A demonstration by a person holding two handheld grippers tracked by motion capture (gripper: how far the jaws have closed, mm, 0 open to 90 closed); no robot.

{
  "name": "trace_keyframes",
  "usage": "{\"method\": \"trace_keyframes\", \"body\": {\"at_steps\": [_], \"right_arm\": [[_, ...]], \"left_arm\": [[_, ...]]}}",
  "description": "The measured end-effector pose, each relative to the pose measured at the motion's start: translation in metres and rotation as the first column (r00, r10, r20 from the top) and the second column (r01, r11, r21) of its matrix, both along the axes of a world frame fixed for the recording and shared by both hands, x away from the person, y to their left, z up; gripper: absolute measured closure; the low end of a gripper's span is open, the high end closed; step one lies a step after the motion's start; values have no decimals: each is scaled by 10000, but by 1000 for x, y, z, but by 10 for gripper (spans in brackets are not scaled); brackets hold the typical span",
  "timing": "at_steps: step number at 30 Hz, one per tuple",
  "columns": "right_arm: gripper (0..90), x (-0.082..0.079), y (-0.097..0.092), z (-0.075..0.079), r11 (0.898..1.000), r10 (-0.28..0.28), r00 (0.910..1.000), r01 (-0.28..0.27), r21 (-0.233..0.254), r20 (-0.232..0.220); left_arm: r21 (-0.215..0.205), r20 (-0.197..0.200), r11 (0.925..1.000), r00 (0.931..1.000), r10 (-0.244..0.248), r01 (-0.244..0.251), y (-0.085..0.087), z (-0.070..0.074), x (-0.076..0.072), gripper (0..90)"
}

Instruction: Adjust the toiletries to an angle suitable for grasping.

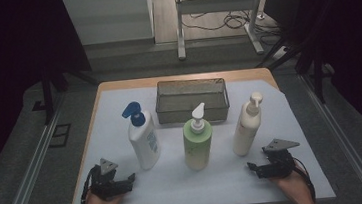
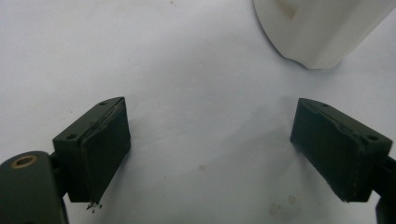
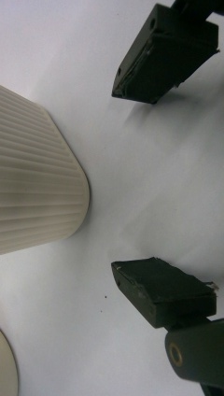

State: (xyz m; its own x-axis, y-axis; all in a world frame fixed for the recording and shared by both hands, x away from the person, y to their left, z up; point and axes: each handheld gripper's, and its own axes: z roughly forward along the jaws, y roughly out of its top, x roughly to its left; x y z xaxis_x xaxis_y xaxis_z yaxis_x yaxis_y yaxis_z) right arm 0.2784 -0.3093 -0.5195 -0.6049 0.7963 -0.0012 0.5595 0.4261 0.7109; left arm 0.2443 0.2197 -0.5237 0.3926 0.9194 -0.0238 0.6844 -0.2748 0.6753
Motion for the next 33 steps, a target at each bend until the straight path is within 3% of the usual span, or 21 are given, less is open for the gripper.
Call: {"method": "trace_keyframes", "body": {"at_steps": [24,29,33], "right_arm": [[147,0,0,1,10000,-45,10000,45,56,-56],[220,-1,-1,3,9997,-245,9997,246,62,-34],[257,-2,-5,5,9976,-346,9991,360,593,-251]], "left_arm": [[-16,12,10000,10000,-17,17,1,0,0,116],[-15,18,10000,10000,-20,20,1,0,0,116],[-26,16,10000,10000,-7,7,1,0,0,116]]}}
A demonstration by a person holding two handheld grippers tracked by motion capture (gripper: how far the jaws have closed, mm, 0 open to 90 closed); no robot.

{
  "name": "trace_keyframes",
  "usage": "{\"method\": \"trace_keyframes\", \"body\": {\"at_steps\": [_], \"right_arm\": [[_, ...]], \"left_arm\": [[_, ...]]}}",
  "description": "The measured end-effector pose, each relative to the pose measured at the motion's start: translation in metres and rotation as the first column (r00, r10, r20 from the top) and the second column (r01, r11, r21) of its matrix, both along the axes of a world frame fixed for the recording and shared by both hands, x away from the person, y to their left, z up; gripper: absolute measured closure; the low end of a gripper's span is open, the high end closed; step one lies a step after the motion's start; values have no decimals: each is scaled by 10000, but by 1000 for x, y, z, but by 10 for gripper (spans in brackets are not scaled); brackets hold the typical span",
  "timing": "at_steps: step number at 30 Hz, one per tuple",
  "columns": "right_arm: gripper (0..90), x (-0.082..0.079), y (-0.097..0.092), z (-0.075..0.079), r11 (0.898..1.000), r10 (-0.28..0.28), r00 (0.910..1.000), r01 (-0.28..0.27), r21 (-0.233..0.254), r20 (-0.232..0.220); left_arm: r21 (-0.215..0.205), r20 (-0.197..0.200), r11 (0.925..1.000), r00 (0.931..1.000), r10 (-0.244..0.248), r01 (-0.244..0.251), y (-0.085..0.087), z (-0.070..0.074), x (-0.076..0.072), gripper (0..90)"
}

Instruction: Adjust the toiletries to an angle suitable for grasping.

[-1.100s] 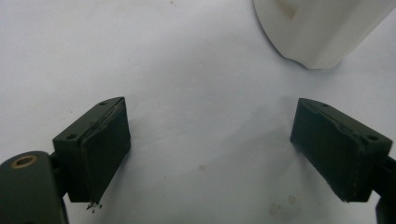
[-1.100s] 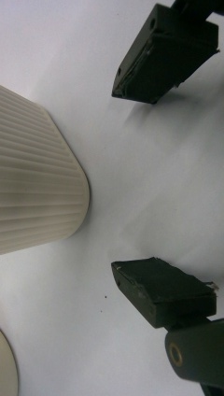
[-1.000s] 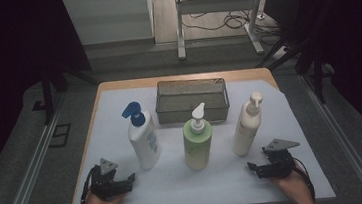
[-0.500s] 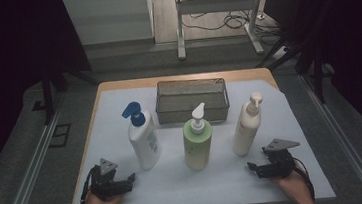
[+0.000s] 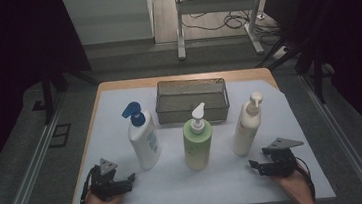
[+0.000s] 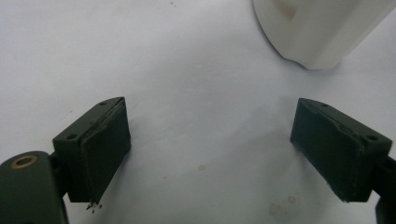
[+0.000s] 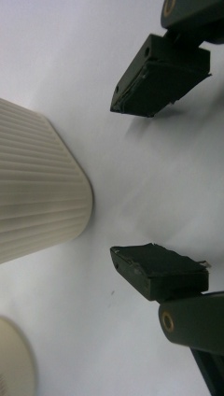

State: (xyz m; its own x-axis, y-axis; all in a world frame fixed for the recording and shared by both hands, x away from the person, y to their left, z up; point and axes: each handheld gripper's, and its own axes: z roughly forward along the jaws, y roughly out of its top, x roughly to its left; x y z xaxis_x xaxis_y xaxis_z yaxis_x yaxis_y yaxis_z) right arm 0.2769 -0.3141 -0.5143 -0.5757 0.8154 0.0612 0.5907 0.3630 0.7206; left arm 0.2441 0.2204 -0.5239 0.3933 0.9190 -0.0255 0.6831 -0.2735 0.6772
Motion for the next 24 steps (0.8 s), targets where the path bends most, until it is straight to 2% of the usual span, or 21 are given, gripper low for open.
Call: {"method": "trace_keyframes", "body": {"at_steps": [10,14,18,24], "right_arm": [[334,-5,3,8,9994,-84,10000,83,323,24],[335,-7,6,12,9988,-111,9999,109,468,40],[345,-10,10,16,9993,-24,10000,21,361,88],[423,-13,15,19,9991,373,9993,-373,216,-15]], "left_arm": [[-18,-3,10000,10000,10,-10,0,0,0,116],[-13,-3,10000,10000,4,-4,0,0,0,116],[-13,-2,10000,10000,4,-4,0,0,0,116],[-12,-1,10000,10000,1,-1,0,0,0,117]]}}
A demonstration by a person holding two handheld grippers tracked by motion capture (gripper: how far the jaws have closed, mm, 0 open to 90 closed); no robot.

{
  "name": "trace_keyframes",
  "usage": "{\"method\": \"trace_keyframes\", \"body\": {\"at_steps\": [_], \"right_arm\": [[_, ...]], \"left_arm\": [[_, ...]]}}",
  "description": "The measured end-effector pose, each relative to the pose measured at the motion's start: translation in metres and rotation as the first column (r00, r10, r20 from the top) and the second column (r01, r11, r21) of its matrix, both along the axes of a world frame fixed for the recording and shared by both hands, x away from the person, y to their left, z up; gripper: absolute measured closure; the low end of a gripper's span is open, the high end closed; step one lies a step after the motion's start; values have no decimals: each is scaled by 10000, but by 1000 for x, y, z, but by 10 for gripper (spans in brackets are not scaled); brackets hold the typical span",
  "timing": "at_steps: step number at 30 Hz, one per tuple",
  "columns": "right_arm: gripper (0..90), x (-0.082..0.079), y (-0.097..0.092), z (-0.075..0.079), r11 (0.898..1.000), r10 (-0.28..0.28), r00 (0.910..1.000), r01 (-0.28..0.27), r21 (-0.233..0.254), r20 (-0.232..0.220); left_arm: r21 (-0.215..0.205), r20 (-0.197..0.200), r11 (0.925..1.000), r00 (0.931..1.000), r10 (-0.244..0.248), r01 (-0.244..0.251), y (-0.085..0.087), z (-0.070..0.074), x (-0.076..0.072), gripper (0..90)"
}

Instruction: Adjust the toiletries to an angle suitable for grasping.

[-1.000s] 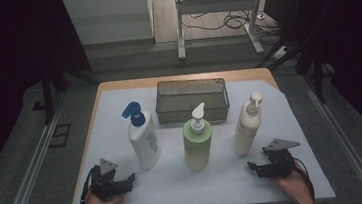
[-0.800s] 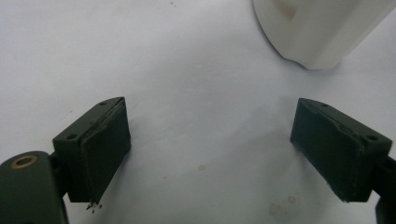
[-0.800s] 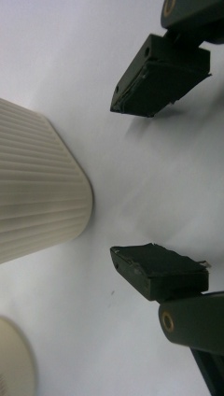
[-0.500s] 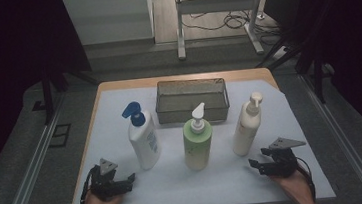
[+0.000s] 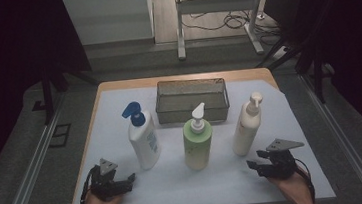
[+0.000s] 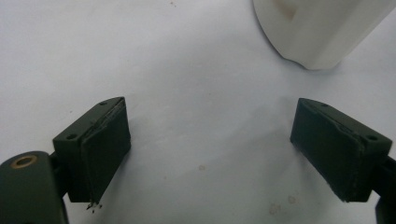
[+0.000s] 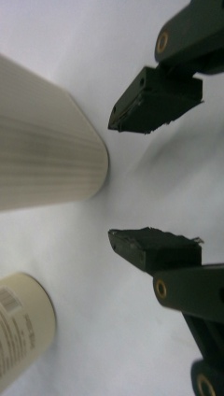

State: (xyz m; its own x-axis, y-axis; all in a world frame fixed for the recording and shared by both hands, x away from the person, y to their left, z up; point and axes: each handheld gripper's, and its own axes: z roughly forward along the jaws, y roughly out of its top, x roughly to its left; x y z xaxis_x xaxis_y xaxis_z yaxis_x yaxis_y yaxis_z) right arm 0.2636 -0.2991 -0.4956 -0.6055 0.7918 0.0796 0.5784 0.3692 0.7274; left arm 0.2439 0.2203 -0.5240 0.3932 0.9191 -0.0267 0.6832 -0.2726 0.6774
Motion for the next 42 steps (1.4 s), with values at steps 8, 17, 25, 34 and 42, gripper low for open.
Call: {"method": "trace_keyframes", "body": {"at_steps": [8,17,25,34,42], "right_arm": [[583,-4,9,5,9991,389,9992,-390,148,20],[837,-1,23,8,9984,476,9986,-482,279,214],[895,7,34,9,9994,125,9995,-134,311,276],[896,14,48,10,9998,-118,9983,110,151,566],[896,20,56,6,9988,-413,9961,432,-232,783]], "left_arm": [[3,5,10000,10000,0,0,0,0,0,116],[22,13,10000,10000,-18,18,0,0,0,116],[2,4,10000,10000,-2,2,0,0,0,116],[1,0,10000,10000,-3,3,0,0,0,117],[-6,1,10000,10000,1,-1,0,0,0,117]]}}
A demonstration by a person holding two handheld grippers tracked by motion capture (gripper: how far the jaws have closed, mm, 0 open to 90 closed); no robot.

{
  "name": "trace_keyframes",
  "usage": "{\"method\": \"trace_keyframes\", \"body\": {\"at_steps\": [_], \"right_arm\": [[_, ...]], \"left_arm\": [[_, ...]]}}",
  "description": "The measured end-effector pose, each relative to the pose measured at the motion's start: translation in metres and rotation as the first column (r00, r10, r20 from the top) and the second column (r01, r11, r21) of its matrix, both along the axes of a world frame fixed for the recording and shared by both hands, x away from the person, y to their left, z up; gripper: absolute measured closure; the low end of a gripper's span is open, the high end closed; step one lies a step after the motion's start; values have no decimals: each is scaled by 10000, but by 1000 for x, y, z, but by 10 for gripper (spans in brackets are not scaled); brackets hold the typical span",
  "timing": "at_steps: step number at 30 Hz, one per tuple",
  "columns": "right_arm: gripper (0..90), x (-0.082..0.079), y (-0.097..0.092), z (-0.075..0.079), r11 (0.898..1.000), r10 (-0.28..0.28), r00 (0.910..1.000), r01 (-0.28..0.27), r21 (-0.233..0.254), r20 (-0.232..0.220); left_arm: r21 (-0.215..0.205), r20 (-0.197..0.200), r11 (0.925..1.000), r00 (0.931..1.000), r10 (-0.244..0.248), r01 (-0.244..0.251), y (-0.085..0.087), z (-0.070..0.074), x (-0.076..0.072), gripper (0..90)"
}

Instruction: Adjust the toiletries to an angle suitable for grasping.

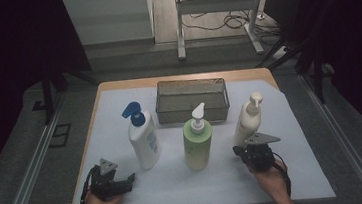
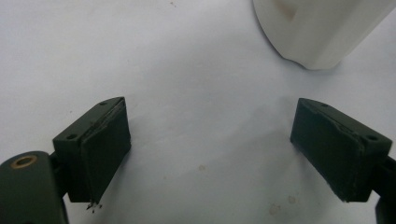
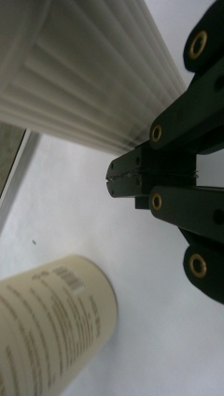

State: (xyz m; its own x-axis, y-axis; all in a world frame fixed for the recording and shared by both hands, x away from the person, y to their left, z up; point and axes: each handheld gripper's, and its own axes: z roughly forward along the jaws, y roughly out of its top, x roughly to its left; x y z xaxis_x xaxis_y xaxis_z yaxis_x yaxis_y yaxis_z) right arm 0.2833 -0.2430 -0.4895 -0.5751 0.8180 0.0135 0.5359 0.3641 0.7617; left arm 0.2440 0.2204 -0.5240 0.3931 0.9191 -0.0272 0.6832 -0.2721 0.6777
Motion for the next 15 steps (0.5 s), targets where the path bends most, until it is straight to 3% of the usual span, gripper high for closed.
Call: {"method": "trace_keyframes", "body": {"at_steps": [2,5,15], "right_arm": [[896,1,-1,-1,9999,8,10000,-6,148,-89],[896,0,0,-2,10000,-2,10000,1,-64,-6],[896,-2,-15,-3,9997,-212,9998,211,-118,-65]], "left_arm": [[25,8,10000,10000,-20,20,0,0,0,117],[30,4,10000,10000,-24,24,0,0,0,117],[13,6,10000,10000,-15,15,0,0,0,117]]}}
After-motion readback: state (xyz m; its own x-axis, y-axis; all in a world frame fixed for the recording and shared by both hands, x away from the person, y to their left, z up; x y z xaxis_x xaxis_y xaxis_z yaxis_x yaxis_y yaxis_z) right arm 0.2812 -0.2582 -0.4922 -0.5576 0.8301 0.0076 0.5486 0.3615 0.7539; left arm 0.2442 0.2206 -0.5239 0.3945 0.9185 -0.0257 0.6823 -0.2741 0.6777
